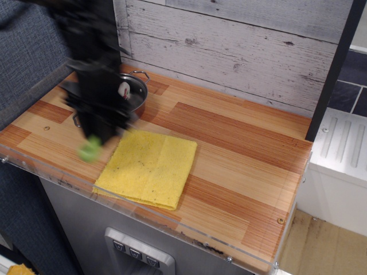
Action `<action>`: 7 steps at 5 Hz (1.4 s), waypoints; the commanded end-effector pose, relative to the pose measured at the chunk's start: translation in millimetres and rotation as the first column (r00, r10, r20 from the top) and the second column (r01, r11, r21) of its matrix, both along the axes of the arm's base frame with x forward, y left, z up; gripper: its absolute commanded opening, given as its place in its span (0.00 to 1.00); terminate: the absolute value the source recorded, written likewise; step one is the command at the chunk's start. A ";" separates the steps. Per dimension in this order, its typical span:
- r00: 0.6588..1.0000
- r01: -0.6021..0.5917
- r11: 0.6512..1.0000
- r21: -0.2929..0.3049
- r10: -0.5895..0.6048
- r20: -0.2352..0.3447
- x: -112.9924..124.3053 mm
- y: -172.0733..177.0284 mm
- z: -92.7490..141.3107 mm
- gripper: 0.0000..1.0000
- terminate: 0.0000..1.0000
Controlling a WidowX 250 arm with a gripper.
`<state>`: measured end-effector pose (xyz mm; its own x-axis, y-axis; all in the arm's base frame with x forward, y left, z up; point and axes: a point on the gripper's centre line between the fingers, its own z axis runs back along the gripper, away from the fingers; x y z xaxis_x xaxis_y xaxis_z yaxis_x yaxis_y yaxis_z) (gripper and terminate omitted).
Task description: Move the green spatula to the left of the pot and towel
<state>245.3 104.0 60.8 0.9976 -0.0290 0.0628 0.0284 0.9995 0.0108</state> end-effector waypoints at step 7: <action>0.999 -0.018 0.999 0.027 0.019 -0.039 41.7 51.4 5.6 1.00 0.00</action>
